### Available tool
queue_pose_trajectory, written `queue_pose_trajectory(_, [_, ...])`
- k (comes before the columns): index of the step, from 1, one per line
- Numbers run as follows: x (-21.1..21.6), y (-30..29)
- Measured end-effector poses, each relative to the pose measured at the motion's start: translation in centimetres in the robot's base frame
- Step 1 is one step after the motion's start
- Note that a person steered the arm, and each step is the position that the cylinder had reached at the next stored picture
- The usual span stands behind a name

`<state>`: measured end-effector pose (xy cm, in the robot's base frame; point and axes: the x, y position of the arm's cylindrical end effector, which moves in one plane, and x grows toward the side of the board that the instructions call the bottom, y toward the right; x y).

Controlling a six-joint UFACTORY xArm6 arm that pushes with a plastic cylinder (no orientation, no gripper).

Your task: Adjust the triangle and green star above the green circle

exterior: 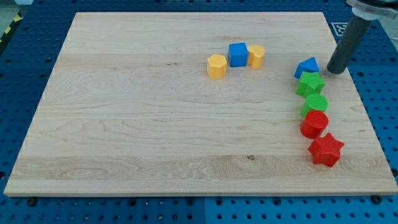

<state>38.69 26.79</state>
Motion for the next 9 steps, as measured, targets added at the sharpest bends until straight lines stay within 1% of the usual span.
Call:
queue_pose_trajectory(2, [0.1, 0.0])
queue_pose_trajectory(7, [0.9, -2.5])
queue_pose_trajectory(9, [2.9, -2.8])
